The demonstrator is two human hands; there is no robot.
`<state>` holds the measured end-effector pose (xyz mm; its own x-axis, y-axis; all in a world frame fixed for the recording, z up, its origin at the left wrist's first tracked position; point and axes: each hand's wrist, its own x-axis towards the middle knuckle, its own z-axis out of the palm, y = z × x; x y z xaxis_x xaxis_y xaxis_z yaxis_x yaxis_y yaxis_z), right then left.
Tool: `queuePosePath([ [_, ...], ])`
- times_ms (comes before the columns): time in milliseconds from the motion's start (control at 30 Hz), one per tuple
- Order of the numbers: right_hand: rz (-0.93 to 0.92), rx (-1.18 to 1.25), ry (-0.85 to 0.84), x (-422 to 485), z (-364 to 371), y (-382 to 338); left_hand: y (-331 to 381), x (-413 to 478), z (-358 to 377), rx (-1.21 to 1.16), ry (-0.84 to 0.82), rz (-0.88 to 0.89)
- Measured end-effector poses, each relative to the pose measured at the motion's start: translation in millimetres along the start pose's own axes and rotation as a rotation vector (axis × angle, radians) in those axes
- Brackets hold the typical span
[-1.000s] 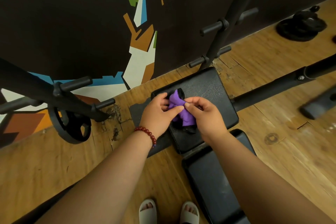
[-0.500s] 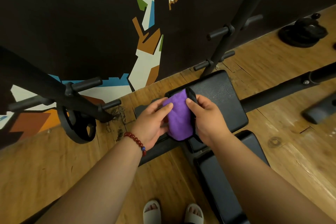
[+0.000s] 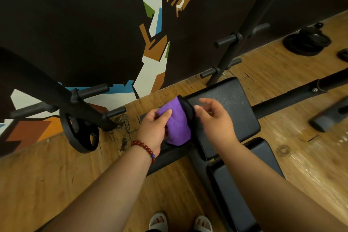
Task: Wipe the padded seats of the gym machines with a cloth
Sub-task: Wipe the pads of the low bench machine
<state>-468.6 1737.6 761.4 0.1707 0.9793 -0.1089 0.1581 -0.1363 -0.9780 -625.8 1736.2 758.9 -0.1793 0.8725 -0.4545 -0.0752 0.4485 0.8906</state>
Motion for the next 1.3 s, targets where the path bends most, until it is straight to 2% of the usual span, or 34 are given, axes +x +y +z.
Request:
queuePosePath([
  [167, -0.07, -0.115, 0.027, 4.0, -7.2, 5.8, -3.9, 9.0, 0.9, 0.158, 0.297, 0.063],
  [233, -0.119, -0.195, 0.039, 9.6, -7.6, 11.4, -5.0, 14.3, 5.6, 0.274, 0.359, 0.127],
  [367, -0.318, -0.461, 0.003, 30.2, -6.3, 29.5, -15.9, 31.9, 31.1, 0.476, 0.301, 0.252],
  [467, -0.436, -0.689, -0.088, 49.1, -3.7, 48.3, -22.7, 35.8, 59.5, 0.382, 0.217, 0.26],
  [567, -0.578, -0.875, -0.069, 61.0, -3.2, 69.8, -27.5, 43.5, 73.9, 0.348, 0.174, 0.291],
  [667, -0.612, -0.89, -0.034, 64.3, -1.9, 79.3, -26.7, 57.8, 77.0, 0.33, 0.154, 0.308],
  [767, -0.62, -0.885, -0.021, 66.4, -1.2, 82.4, -30.5, 63.7, 78.1, 0.232, 0.208, 0.277],
  [933, -0.639, -0.884, -0.018, 67.0, -0.8, 85.6, -51.7, 44.2, 82.5, 0.264, 0.283, 0.238],
  [1100, -0.65, -0.908, -0.007, 67.2, 0.2, 87.0, -32.6, 71.7, 87.8, 0.129, 0.364, 0.182],
  [1300, -0.669, -0.913, 0.018, 68.7, 0.5, 90.0, -50.3, 53.3, 95.4, 0.199, 0.344, 0.262],
])
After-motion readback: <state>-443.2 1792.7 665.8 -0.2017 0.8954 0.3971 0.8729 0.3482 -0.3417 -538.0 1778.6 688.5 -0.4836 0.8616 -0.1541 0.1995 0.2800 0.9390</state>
